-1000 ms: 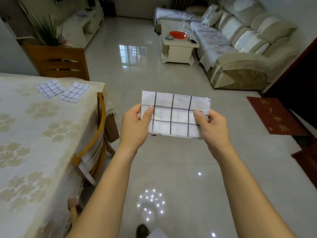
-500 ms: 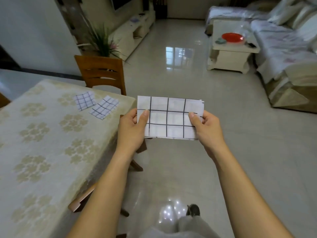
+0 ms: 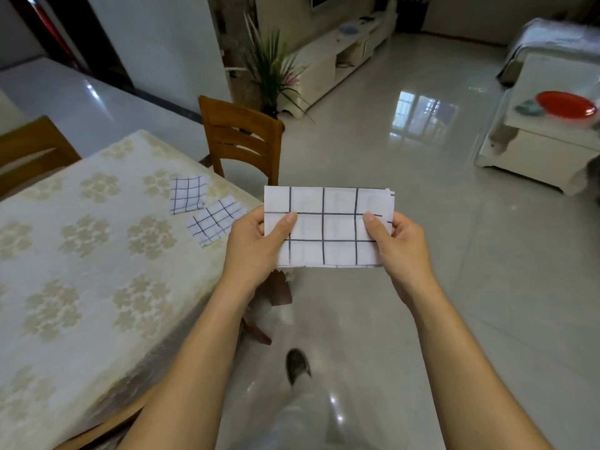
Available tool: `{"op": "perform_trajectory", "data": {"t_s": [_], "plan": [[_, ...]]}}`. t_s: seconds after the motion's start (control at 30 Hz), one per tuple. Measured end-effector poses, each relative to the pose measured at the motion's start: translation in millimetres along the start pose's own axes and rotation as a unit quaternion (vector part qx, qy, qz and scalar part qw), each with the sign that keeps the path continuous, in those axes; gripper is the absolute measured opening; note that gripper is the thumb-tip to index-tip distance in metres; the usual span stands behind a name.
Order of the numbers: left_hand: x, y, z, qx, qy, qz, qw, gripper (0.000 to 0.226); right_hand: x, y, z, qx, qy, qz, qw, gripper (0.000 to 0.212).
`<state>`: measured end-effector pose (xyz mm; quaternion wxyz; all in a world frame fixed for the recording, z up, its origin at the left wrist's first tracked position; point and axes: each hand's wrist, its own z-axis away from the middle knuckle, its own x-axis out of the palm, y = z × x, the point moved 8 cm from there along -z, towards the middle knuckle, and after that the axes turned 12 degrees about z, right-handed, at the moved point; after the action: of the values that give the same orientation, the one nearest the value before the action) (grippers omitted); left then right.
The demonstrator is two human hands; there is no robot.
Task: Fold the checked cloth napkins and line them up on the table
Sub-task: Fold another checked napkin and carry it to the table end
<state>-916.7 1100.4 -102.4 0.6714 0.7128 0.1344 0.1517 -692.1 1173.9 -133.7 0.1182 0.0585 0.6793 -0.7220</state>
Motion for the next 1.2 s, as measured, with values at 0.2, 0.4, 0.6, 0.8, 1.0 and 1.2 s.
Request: {"op": "perform_trajectory", "data": {"t_s": [0.2,0.4,0.6,0.8,1.0,1.2], "plan": [[47,-29,-126,0.005,-0.002,0.028,1.000,0.024,-11,-14,-113,-0.007,0.028,0.035,0.999,0.012],[103,-18,-258,0.006,-0.038,0.034,0.999,0.010,-35,-46,-227,-0.009,0.084,0.056,0.995,0.009],[108,-27,-334,-0.011,-0.056,0.028,0.998,0.013,-9,-44,-309,0.005,0.083,0.040,0.996,0.010],[107,-35,-408,-0.018,-0.025,0.017,0.999,0.016,21,-53,-403,-0.002,0.040,0.027,0.999,0.009],[104,-41,-482,-0.005,0.052,-0.035,0.998,0.014,61,-46,-508,-0.031,-0.031,0.028,0.999,0.012],[113,-22,-549,0.020,0.148,-0.061,0.987,0.021,86,-80,-620,-0.095,-0.120,0.065,0.986,0.026]]}}
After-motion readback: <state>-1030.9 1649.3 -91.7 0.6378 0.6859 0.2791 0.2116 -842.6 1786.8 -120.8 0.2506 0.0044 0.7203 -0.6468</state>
